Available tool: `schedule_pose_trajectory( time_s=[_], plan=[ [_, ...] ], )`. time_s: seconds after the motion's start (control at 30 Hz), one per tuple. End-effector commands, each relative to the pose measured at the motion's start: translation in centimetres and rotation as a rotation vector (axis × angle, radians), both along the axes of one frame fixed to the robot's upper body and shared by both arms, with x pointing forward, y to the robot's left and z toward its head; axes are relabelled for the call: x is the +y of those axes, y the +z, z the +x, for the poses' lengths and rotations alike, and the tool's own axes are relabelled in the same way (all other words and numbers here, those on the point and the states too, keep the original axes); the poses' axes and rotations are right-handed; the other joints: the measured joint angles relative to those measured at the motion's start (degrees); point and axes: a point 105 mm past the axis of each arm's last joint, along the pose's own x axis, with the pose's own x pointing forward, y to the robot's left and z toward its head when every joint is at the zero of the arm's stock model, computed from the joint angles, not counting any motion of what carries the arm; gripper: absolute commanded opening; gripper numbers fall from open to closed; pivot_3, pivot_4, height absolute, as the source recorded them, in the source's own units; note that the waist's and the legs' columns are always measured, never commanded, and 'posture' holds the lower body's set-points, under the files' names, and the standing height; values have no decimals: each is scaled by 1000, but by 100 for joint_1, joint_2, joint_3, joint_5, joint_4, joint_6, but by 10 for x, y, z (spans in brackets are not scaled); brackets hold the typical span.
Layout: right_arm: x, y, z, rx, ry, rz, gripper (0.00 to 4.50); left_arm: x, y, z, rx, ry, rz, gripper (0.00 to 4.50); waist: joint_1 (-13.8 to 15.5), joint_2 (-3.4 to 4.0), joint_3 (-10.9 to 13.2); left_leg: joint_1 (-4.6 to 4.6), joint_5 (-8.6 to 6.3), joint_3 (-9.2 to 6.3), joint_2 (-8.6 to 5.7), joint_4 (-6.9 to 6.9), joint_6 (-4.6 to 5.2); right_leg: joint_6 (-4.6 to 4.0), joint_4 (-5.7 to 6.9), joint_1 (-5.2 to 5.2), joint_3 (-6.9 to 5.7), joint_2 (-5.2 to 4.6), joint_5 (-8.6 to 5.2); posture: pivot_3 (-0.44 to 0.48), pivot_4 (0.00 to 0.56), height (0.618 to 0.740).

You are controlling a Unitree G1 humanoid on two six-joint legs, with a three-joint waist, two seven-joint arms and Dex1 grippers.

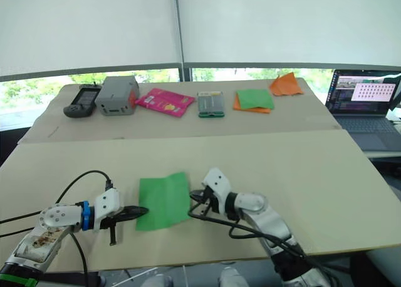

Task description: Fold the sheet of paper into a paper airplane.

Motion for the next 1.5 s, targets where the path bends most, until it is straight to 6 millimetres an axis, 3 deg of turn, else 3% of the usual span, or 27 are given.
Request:
schedule_pose_trajectory(
  time_s=[0.03, 0.33, 0.5, 0.83, 1.07, 1.23, 1.5],
  plan=[
    [12, 21, -3, -40, 56, 45, 17, 8, -22, -13, 100, 6, 62, 0, -2, 1, 0, 0, 0, 0, 0, 0, 0, 0, 0, 0, 0, 0, 0, 0, 150, 740],
    [44, 7, -10, 9, 172, 5, 17, 11, -20, -12, 95, 13, 68, 0, -12, 4, -1, 1, 0, 0, 1, -1, 0, 0, 3, -4, 0, 1, 0, 0, 150, 740],
    [58, 1, 0, 5, 167, -21, 17, 13, -19, -13, 96, 13, 72, 0, -18, 4, 0, 0, 0, 0, 1, -1, 0, 0, 4, -6, 0, 0, 0, 0, 150, 740],
    [73, 25, -7, -34, 236, 68, 17, 15, -18, -15, 98, 16, 80, 0, -21, 7, 1, -3, -1, 0, 2, -3, 2, -1, 6, -9, 0, 2, 0, 0, 150, 740],
    [84, 22, -19, -10, 276, 82, 17, 16, -18, -16, 97, 18, 82, 0, -30, 8, 1, -1, -2, 0, 4, -4, 2, -2, 6, -10, 0, 3, -1, 0, 150, 740],
    [89, 3, -7, 22, 241, 12, 17, 17, -15, -16, 95, 20, 84, 0, -44, 12, 3, -1, -2, 0, 4, -4, 1, -2, 7, -12, 0, 3, -1, 0, 150, 740],
    [86, -23, -4, 86, 240, -74, 17, 23, -10, -15, 81, 35, 97, 0, -120, 13, 8, -2, -2, 0, 5, -4, 1, -2, 10, -12, 0, 3, -1, 0, 150, 740]
  ],
)
